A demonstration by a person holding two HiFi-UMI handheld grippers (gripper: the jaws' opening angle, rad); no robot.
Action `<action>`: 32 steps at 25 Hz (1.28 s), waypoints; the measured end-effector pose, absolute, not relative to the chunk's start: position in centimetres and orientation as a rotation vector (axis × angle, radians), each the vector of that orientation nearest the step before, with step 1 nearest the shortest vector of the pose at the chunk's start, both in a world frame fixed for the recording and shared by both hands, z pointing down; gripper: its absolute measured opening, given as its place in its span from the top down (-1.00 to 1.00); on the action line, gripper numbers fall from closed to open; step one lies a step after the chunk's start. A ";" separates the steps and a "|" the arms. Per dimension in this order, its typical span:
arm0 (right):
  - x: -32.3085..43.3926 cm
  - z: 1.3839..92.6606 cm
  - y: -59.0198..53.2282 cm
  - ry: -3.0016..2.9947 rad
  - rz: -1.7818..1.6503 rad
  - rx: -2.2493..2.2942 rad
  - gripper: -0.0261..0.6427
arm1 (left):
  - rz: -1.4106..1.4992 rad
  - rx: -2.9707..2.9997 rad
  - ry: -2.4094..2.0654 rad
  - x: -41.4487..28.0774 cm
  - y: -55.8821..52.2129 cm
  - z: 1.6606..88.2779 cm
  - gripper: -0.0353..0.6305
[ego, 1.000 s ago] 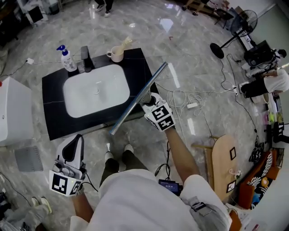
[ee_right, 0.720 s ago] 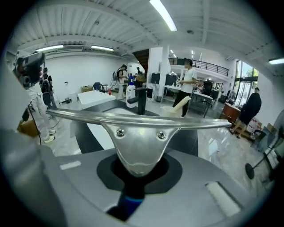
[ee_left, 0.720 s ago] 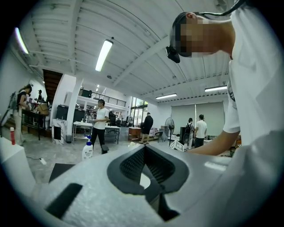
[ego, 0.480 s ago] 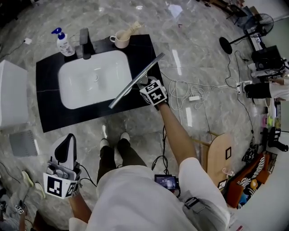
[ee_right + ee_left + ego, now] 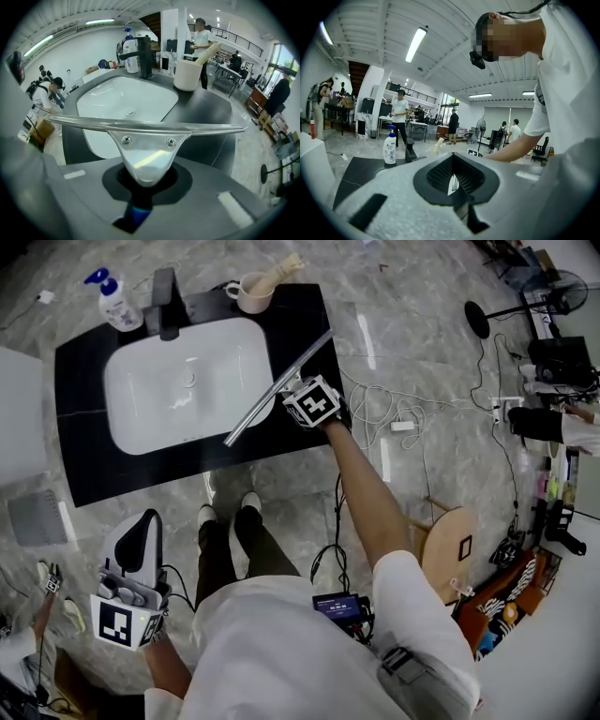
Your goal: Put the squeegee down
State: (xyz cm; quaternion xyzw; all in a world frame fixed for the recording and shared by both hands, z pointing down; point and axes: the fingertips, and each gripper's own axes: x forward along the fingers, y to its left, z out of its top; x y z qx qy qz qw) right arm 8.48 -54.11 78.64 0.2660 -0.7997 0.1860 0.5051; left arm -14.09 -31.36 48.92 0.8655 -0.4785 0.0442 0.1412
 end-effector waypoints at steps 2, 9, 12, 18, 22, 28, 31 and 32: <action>8.5 78.8 -54.3 -1.907 0.475 0.612 0.80 | 0.127 2.494 -1.387 -14.3 -31.5 49.2 0.93; 9.0 79.1 -53.8 -1.744 0.495 0.512 0.82 | 0.140 2.483 -1.409 -14.8 -30.9 49.1 0.93; 9.5 79.4 -53.4 -1.625 0.456 0.431 0.82 | 0.143 2.483 -1.410 -14.8 -30.5 49.0 0.93; 10.1 79.1 -53.7 -1.568 0.408 0.475 0.63 | 0.145 2.483 -1.423 -15.2 -29.6 48.5 0.93; 10.9 78.9 -53.9 -1.595 0.443 0.544 0.24 | 0.135 2.489 -1.422 -15.5 -29.5 48.4 0.93; 11.8 77.6 -53.7 -1.636 0.437 0.595 0.25 | 0.129 2.520 -1.391 -14.3 -29.3 47.9 0.93; 12.1 76.9 -53.6 -1.652 0.425 0.615 0.25 | 0.124 2.537 -1.389 -13.9 -29.2 47.5 0.93; 11.9 76.6 -53.5 -1.667 0.420 0.622 0.25 | 0.122 2.541 -1.389 -13.8 -29.1 47.3 0.93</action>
